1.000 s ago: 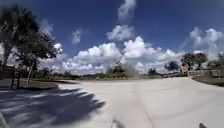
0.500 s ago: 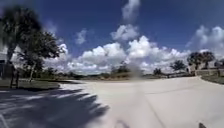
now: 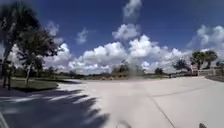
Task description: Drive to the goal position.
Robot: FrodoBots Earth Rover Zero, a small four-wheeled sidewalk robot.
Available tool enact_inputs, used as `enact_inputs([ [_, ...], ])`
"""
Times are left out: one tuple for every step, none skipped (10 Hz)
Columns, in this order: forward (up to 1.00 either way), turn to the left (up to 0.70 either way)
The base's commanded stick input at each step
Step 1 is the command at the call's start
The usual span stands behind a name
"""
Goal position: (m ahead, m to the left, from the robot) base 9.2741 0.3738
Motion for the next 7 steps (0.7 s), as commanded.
enact_inputs([
  [0.70,0.00],
  [0.70,0.00],
  [0.70,0.00],
  [0.70,0.00],
  [0.70,0.00],
  [0.70,0.00],
  [0.70,0.00],
])
